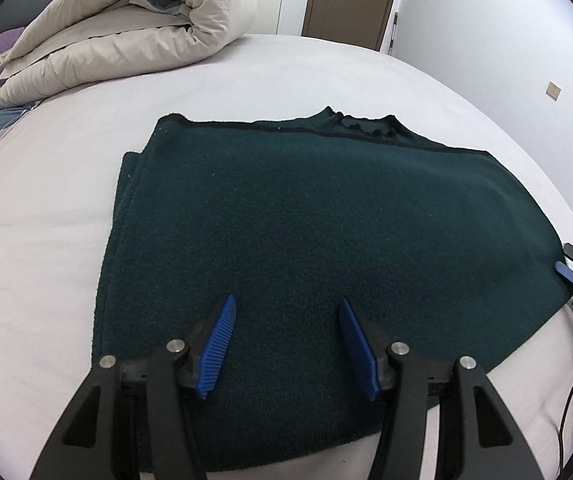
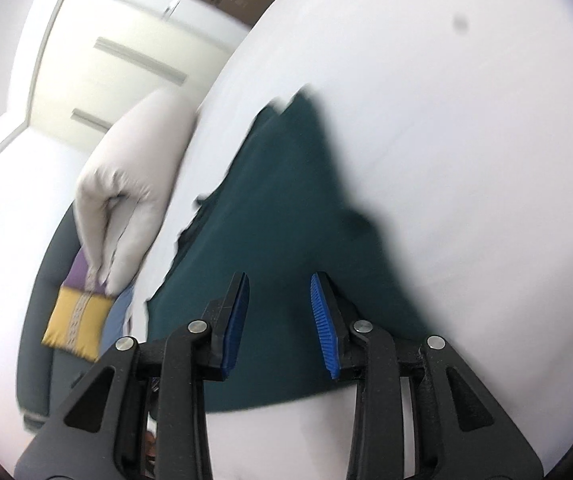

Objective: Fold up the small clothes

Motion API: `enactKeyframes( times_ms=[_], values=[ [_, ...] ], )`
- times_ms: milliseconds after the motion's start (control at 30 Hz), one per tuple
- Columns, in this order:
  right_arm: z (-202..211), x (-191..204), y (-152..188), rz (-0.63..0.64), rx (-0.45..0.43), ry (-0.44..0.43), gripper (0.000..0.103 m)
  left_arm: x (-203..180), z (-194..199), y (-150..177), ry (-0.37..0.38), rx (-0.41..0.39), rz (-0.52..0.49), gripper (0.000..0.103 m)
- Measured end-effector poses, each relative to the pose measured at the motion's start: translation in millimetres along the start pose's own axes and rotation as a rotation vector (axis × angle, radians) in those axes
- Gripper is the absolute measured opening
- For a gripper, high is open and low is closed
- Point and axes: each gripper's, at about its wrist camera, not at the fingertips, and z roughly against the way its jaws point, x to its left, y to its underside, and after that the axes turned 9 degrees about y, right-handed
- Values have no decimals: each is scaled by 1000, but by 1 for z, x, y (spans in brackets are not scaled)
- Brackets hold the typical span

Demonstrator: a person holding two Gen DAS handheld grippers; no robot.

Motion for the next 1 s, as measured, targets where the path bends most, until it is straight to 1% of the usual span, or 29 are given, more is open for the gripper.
enactKeyframes(
  times_ms=[100,133,167,233,267,300,367,400,433,500,533,567,667,767,867,933,1000],
  values=[
    [18,-8,-5,5,-40,31,32,-1,1,1,-2,0,-5,58],
    [25,-8,-5,9,-64,74,43,0,1,1,-2,-1,-5,58],
    [32,-9,-6,10,-94,111,52,0,2,1,0,-1,-4,58],
    [40,-7,-8,15,-121,114,53,1,5,0,14,-1,7,58],
    [42,-6,-12,25,-116,111,54,2,7,-1,21,0,16,58],
    [46,-9,-19,39,-104,115,54,2,11,-3,28,1,30,58],
    [41,-4,-27,80,-71,133,54,2,19,-9,66,-16,62,58],
    [30,14,-28,92,-62,130,54,-1,23,-11,93,-27,70,58],
    [24,17,-31,99,-48,123,54,-4,25,-14,115,-33,70,58],
    [2,26,-32,72,9,128,54,-11,24,-19,142,-31,70,58],
    [-6,25,-33,63,44,110,54,-13,22,-21,162,-28,75,58],
    [-18,33,-33,70,53,106,54,-14,19,-23,181,-22,80,58],
    [-43,53,-35,107,78,118,54,-18,9,-26,208,-10,92,58],
    [-62,67,-43,115,134,118,54,-18,1,-31,228,-8,116,58],
    [-82,84,-50,151,201,126,53,-21,-3,-38,244,-17,118,58],
    [-93,90,-54,150,240,94,52,-23,-7,-43,247,-18,114,58],
    [-99,89,-56,123,259,69,47,-23,-12,-44,252,-13,119,58]
  ],
)
